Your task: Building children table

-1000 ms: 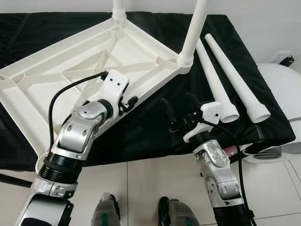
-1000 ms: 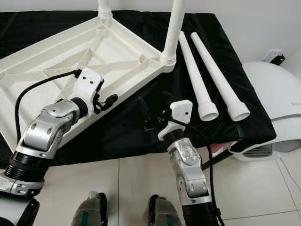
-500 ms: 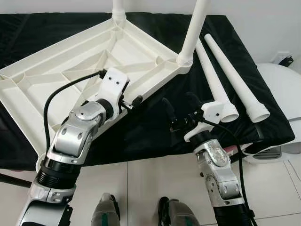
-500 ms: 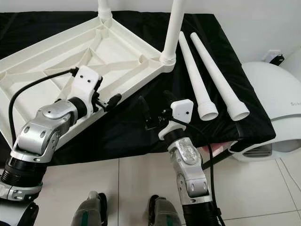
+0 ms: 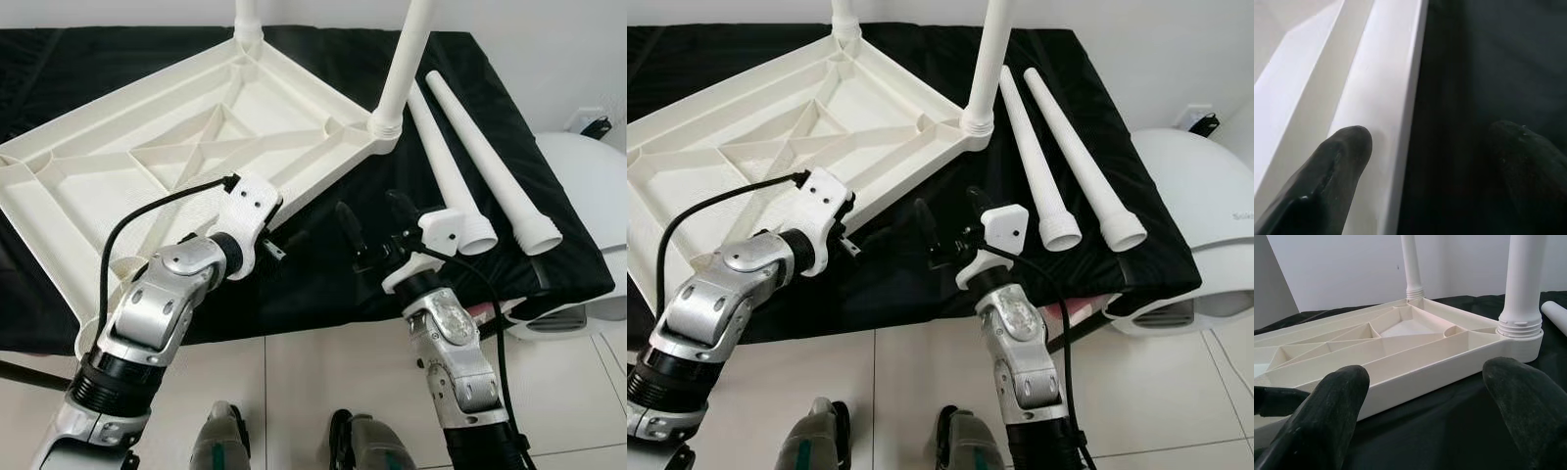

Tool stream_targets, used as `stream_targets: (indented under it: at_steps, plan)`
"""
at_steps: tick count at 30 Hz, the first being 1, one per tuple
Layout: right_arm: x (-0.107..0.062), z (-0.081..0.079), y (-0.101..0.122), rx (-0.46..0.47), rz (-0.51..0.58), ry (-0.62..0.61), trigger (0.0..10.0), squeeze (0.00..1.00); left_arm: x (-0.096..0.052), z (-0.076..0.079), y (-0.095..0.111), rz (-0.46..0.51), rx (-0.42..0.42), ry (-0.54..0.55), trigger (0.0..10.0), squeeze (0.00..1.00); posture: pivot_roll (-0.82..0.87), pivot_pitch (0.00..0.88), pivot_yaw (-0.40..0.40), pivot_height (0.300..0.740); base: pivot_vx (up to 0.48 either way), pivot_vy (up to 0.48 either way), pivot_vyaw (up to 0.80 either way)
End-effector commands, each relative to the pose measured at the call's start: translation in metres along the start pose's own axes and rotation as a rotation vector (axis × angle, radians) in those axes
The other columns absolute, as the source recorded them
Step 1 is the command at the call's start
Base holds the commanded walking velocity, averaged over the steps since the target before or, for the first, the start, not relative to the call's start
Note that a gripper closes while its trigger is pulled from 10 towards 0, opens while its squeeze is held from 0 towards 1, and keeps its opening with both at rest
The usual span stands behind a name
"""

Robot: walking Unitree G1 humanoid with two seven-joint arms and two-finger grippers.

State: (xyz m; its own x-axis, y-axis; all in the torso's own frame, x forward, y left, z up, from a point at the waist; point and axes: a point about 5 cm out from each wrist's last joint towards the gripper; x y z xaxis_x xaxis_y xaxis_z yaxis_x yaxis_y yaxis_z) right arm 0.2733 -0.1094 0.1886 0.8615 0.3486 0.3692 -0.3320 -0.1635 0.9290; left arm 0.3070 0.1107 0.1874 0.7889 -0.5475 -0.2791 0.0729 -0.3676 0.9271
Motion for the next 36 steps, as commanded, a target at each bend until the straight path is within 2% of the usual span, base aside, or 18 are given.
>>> stream_targets:
  at_steps: [1, 6, 7, 8, 9, 10, 17, 35, 36]
  plan:
    - [-0.001, 0.000, -0.003, -0.004, -0.009, 0.003, 10.0, 0.00, 0.002, -0.002, -0.009, -0.045, -0.015, 0.030, 10.0, 0.00, 0.08, 0.179, -0.014, 0.740, 0.000, 0.000, 0.00]
    - [-0.001, 0.000, -0.003, -0.005, -0.008, 0.001, 10.0, 0.00, 0.005, -0.009, -0.017, -0.096, -0.032, 0.084, 10.0, 0.00, 0.08, 0.178, -0.012, 0.740, 0.000, 0.000, 0.00]
    - [-0.001, 0.000, -0.002, -0.005, -0.008, 0.001, 10.0, 0.00, 0.006, -0.011, -0.019, -0.105, -0.046, 0.102, 9.0, 0.00, 0.08, 0.178, -0.012, 0.740, 0.000, 0.000, 0.00]
    - [-0.001, 0.000, -0.002, -0.005, -0.008, 0.001, 10.0, 0.00, 0.006, -0.011, -0.019, -0.105, -0.046, 0.102, 9.0, 0.00, 0.08, 0.178, -0.012, 0.740, 0.000, 0.000, 0.00]
    - [-0.001, 0.000, -0.002, -0.006, -0.008, 0.001, 10.0, 0.00, 0.007, -0.013, -0.019, -0.108, -0.066, 0.123, 1.3, 0.00, 0.08, 0.176, -0.011, 0.740, 0.000, 0.000, 0.00]
    - [-0.001, 0.000, -0.002, -0.006, -0.008, 0.001, 10.0, 0.00, 0.008, -0.015, -0.020, -0.111, -0.083, 0.138, 0.0, 0.00, 0.08, 0.174, -0.010, 0.740, 0.000, 0.000, 0.00]
    - [-0.001, -0.001, -0.003, -0.009, -0.004, 0.000, 10.0, 0.00, 0.014, -0.022, -0.020, -0.120, -0.126, 0.218, 0.0, 0.00, 0.08, 0.162, -0.007, 0.740, 0.000, 0.000, 0.00]
    - [0.001, -0.003, -0.003, -0.006, 0.003, 0.004, 10.0, 0.00, 0.026, -0.025, -0.014, -0.106, -0.192, 0.321, 0.0, 0.00, 0.08, 0.159, -0.003, 0.740, 0.000, 0.000, 0.00]
    - [0.001, -0.003, -0.002, -0.009, 0.003, 0.003, 10.0, 0.00, 0.029, -0.026, -0.013, -0.099, -0.233, 0.371, 0.0, 0.00, 0.08, 0.165, -0.002, 0.740, 0.000, 0.000, 0.00]
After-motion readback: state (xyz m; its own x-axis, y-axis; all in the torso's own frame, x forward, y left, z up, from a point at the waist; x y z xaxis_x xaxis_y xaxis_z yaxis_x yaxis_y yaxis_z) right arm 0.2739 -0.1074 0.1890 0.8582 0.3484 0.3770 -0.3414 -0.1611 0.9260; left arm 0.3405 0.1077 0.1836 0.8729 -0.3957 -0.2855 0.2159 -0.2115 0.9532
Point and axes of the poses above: a point about 5 cm out from each wrist's last joint towards the gripper, its own x axis pointing out of the wrist towards the gripper, its own y axis along the axis of the wrist's last joint, z = x × y, and after that the axes turned 1 degree about x, right-handed
